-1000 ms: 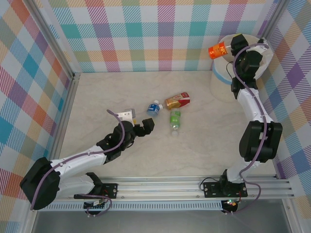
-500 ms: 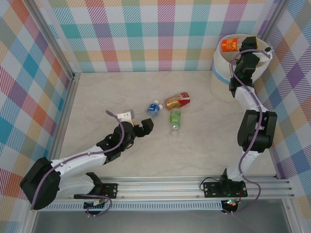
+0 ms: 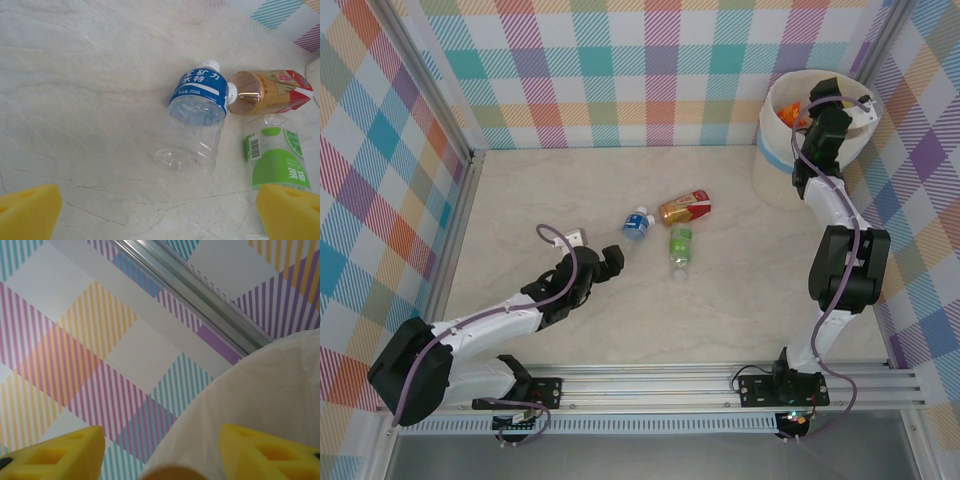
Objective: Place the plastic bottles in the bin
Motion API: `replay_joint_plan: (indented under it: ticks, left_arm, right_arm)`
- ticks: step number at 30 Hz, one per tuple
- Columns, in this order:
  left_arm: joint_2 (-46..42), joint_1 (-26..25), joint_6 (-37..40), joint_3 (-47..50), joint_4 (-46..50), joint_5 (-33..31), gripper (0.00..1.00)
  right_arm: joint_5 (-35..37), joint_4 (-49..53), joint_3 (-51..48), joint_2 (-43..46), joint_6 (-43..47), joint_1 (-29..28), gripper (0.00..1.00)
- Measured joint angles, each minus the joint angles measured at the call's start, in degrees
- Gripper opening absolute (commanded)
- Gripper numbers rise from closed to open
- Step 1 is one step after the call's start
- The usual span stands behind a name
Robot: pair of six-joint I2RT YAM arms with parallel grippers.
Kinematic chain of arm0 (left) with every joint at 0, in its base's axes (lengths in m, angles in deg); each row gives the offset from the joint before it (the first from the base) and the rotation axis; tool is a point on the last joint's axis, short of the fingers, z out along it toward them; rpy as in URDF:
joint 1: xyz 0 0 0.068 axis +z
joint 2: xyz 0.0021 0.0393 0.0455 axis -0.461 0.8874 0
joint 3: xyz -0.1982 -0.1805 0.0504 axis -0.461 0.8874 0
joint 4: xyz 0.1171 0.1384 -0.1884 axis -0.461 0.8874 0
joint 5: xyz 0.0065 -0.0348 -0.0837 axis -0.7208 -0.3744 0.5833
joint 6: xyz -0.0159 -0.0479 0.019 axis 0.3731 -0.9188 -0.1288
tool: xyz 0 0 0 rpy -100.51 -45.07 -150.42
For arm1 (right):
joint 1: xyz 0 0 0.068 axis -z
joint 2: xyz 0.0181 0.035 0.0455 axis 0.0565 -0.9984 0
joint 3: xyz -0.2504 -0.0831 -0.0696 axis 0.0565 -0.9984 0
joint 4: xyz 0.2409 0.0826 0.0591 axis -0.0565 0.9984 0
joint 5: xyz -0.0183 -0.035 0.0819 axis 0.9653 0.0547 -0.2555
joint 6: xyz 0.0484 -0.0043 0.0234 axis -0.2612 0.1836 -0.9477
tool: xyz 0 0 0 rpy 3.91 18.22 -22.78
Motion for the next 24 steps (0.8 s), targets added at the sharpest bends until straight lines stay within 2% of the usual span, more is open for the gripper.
replay_joint_plan:
  ticks: [5, 13, 14, 19, 24]
  left_arm:
    - [1.0, 1.3, -0.9, -0.6, 1.2, 0.1, 1.00]
    - [2.1, 2.6, -2.0, -1.2, 1.6, 0.9, 1.00]
    - [2.3, 2.7, -2.1, -1.3, 1.6, 1.0, 1.00]
    - [3.3, 3.3, -2.9, -1.4, 1.5, 1.7, 1.00]
    - [4.5, 3.7, -3.5, -1.7, 1.4, 2.7, 1.00]
  right_arm:
    - [-0.4, 7.6, 1.2, 3.0, 4.0, 0.0, 0.85]
    - [-3.6, 18.6, 0.8, 11.7, 7.8, -0.8, 0.94]
    - [-4.3, 19.3, 0.0, 13.2, 8.2, -1.0, 1.00]
    - [-8.9, 23.3, -5.3, 22.1, 12.8, -4.3, 1.00]
    - [-14.0, 28.2, -9.2, 27.2, 18.3, -8.9, 0.99]
